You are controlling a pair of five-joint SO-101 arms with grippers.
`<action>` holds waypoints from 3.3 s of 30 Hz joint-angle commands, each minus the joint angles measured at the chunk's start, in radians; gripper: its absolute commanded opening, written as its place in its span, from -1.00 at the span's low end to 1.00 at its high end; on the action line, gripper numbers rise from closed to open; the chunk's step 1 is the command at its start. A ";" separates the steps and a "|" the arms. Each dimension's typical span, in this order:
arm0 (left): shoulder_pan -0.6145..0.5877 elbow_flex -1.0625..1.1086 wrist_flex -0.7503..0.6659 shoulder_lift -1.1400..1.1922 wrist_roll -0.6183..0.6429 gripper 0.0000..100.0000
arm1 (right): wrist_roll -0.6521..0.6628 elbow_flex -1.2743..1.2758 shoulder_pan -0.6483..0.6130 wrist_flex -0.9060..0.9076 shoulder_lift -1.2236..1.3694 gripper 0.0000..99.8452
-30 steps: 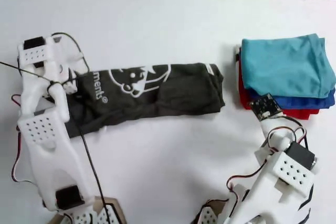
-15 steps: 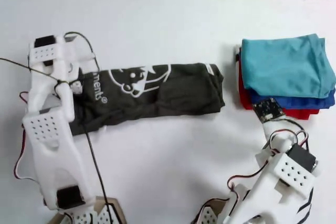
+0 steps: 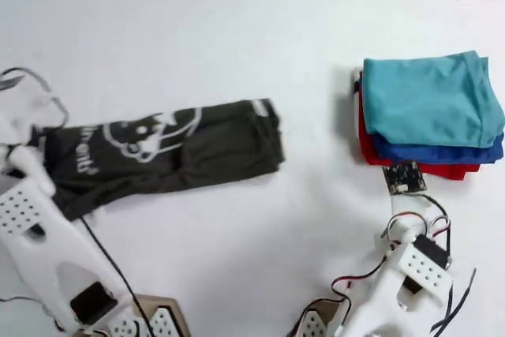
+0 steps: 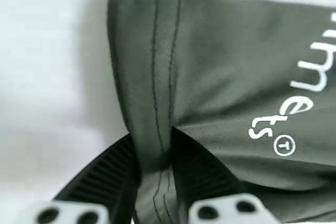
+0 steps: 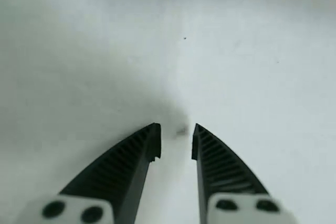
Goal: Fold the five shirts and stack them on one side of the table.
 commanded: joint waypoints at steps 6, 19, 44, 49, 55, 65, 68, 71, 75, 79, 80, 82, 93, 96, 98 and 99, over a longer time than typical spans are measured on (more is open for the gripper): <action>-0.052 -0.008 0.020 -0.020 0.011 -0.95 | -0.008 0.040 0.007 -0.074 -0.028 -0.80; 0.525 0.472 0.015 -0.715 0.201 -0.95 | -0.008 0.055 0.005 -0.088 -0.028 -0.80; 1.168 0.265 -0.216 -0.545 0.410 -0.95 | -0.008 0.057 0.005 -0.088 -0.028 -0.80; 1.174 0.183 -0.287 -0.445 0.410 -0.95 | -0.008 0.057 0.005 -0.088 -0.028 -0.80; 1.185 0.013 -0.258 -0.350 0.405 -0.89 | -0.008 0.057 0.005 -0.088 -0.028 -0.80; 1.191 -0.180 -0.130 -0.261 0.405 -0.70 | -0.008 0.057 0.005 -0.088 -0.028 -0.80; 1.169 -0.295 -0.046 -0.261 0.404 -0.71 | -0.008 0.057 0.005 -0.088 -0.028 -0.80; 1.122 -0.364 0.017 -0.256 0.404 -0.71 | -0.008 0.057 0.005 -0.088 -0.028 -0.80; 1.023 -0.340 0.014 -0.250 0.408 -0.90 | -0.008 0.057 0.005 -0.088 -0.028 -0.80; 0.980 -0.314 0.003 -0.198 0.404 -0.95 | -0.008 0.057 0.005 -0.088 -0.028 -0.80; 0.979 -0.308 0.000 -0.180 0.402 -0.95 | -0.008 0.057 0.005 -0.088 -0.028 -0.80; 0.977 -0.311 0.005 -0.133 0.402 -0.94 | -0.008 0.057 0.005 -0.088 -0.028 -0.80; 0.994 -0.193 0.012 -0.092 0.404 -0.94 | -0.008 0.057 0.005 -0.088 -0.028 -0.80; 0.999 -0.125 0.012 -0.094 0.404 -0.94 | -0.008 0.057 0.005 -0.090 -0.028 -0.80; 1.013 -0.090 0.012 -0.094 0.402 -0.94 | -0.008 0.057 0.005 -0.090 -0.028 -0.80; 1.023 -0.079 0.012 -0.094 0.402 -0.94 | -0.008 0.057 0.005 -0.090 -0.028 -0.80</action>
